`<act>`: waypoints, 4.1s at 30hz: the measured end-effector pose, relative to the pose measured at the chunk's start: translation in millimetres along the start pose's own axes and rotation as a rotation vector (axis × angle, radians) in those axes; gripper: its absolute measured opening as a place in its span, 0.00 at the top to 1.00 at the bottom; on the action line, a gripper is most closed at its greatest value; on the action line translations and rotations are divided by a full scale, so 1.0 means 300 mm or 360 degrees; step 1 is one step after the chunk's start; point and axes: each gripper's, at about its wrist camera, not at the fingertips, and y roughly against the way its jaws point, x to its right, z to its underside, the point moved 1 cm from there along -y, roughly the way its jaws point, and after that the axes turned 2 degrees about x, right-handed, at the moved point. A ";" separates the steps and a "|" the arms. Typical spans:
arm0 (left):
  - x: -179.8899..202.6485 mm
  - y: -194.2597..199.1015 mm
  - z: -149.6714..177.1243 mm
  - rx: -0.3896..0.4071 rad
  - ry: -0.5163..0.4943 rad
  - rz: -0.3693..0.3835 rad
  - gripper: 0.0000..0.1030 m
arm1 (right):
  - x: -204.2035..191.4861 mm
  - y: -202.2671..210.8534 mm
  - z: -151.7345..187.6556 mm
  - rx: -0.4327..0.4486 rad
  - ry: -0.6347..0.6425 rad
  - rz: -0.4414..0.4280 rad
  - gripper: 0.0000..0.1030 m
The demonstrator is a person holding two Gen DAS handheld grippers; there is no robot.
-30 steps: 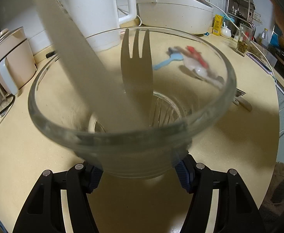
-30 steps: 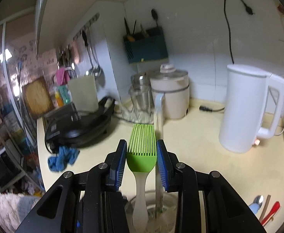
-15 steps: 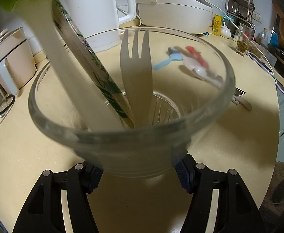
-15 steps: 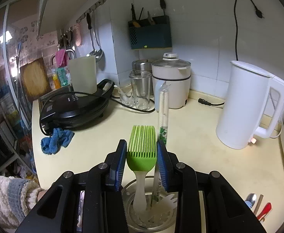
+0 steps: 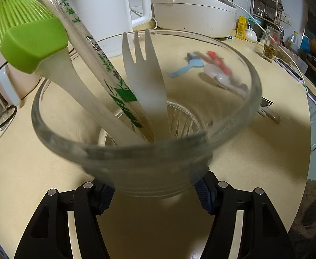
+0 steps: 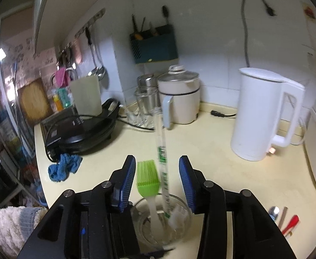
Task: Organize utensils
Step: 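Lower the green brush into the tumbler held by the left gripper and release, then move the open right gripper back over the utensil pile, then grasp the white plastic spoon by its handle with the right gripper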
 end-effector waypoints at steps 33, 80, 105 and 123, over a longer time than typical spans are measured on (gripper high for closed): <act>-0.002 0.005 0.006 0.0001 -0.0002 0.0002 0.33 | 0.459 0.274 0.521 -0.0510 -0.0588 0.0663 0.60; -0.002 0.010 0.012 0.0000 -0.0003 0.0005 0.33 | 0.403 0.252 0.569 -0.0537 -0.0634 0.0481 0.61; -0.003 0.012 0.012 -0.0001 -0.0003 0.0007 0.33 | 0.401 0.013 0.423 -0.0628 -0.0273 0.0598 0.83; 0.000 0.011 0.011 -0.0002 0.0002 0.0012 0.33 | 0.336 0.041 0.468 -0.0634 -0.0256 0.0462 0.92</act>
